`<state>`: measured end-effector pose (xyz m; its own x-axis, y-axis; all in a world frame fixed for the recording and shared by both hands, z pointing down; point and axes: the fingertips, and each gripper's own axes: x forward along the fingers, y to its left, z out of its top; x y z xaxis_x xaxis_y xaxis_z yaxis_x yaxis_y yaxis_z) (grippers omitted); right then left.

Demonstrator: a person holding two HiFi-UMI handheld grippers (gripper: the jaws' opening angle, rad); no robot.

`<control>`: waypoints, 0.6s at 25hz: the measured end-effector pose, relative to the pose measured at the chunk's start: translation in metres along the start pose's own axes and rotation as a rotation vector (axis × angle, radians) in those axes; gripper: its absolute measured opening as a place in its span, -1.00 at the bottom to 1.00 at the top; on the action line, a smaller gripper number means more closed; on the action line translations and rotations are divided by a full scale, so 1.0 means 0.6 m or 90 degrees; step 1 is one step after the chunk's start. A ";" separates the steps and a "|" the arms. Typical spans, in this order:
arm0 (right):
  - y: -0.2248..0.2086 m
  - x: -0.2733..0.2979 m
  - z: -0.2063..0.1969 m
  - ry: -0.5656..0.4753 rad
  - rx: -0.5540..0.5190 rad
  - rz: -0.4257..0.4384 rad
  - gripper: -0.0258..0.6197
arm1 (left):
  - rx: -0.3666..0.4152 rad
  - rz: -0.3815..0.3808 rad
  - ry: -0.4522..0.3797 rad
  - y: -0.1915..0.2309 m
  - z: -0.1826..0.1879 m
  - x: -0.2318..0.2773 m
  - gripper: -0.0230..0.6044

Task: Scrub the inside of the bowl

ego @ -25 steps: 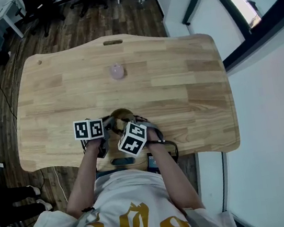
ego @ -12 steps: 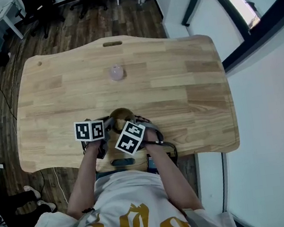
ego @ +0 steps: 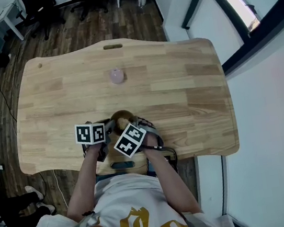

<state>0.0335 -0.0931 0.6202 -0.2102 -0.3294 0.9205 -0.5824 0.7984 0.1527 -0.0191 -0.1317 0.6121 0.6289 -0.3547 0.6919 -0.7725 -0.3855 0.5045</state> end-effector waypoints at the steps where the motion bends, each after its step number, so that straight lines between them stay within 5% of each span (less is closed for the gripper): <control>1: -0.003 0.001 0.000 0.001 0.004 -0.005 -0.39 | 0.002 0.000 0.000 -0.001 0.001 0.001 -0.76; 7: -0.018 0.004 0.001 -0.001 0.020 -0.036 -0.38 | 0.005 -0.004 0.007 -0.006 -0.002 0.005 -0.75; 15: -0.025 -0.001 0.020 -0.032 -0.046 -0.089 -0.39 | 0.005 -0.005 -0.001 -0.008 0.000 0.001 -0.75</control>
<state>0.0329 -0.1111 0.6127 -0.1705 -0.4632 0.8697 -0.5508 0.7767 0.3057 -0.0150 -0.1305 0.6102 0.6354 -0.3530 0.6868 -0.7666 -0.3957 0.5057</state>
